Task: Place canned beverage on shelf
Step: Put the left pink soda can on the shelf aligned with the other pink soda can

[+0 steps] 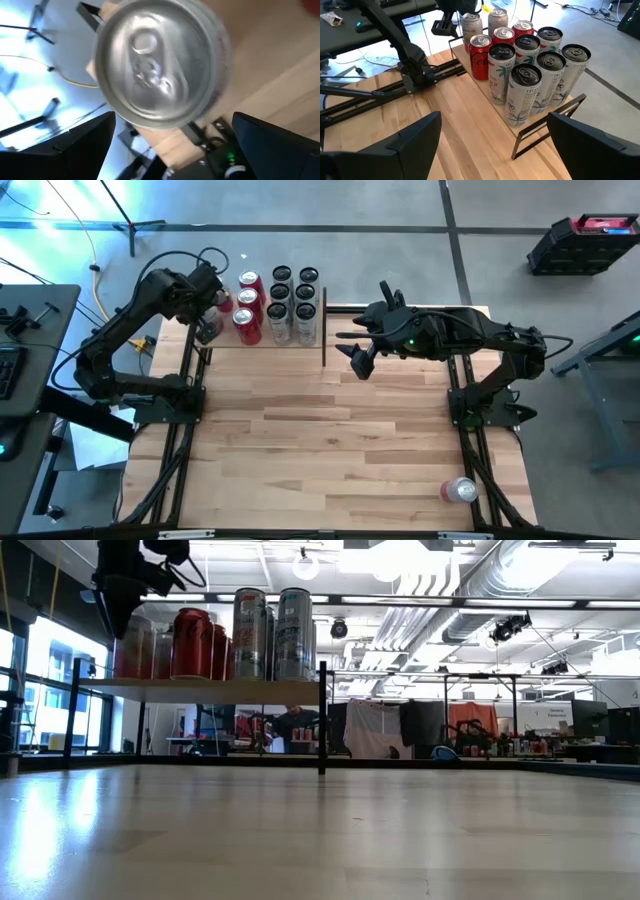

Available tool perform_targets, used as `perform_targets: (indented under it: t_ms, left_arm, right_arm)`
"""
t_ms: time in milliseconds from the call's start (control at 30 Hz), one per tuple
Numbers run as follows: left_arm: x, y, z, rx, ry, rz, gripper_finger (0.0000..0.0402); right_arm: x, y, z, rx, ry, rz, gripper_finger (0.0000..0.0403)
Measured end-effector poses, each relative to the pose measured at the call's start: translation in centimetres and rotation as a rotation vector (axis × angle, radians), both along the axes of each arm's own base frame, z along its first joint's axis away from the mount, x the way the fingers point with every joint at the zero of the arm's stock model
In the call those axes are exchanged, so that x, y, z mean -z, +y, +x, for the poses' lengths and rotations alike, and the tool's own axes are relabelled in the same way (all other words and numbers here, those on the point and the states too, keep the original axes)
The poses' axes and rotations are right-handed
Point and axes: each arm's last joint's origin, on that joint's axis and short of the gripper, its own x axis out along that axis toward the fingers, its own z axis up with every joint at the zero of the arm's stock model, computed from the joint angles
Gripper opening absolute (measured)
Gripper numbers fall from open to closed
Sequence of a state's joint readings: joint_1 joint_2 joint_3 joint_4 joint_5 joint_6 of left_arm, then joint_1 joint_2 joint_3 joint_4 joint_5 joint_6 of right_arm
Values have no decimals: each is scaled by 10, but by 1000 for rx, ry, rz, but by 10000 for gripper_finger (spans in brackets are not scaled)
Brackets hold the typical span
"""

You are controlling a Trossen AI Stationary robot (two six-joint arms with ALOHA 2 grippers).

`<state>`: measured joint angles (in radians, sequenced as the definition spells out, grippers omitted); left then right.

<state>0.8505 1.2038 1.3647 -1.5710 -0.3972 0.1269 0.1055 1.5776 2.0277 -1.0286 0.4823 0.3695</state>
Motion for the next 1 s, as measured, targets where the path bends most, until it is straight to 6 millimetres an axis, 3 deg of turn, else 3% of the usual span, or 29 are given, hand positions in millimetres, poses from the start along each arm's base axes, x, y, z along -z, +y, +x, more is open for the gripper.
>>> perform_targets:
  t_ms: [367, 767, 1000]
  left_arm:
    - [-7, -14, -6, -37, -189, -58, 392]
    - [-11, -4, 1, -30, -234, 80, 392]
    - [-11, -5, -3, -58, -171, 105, 392]
  right_arm:
    - [0, 0, 0, 27, -7, 19, 348]
    - [0, 0, 0, 33, -11, 24, 348]
    - [0, 2, -1, 26, -10, 23, 348]
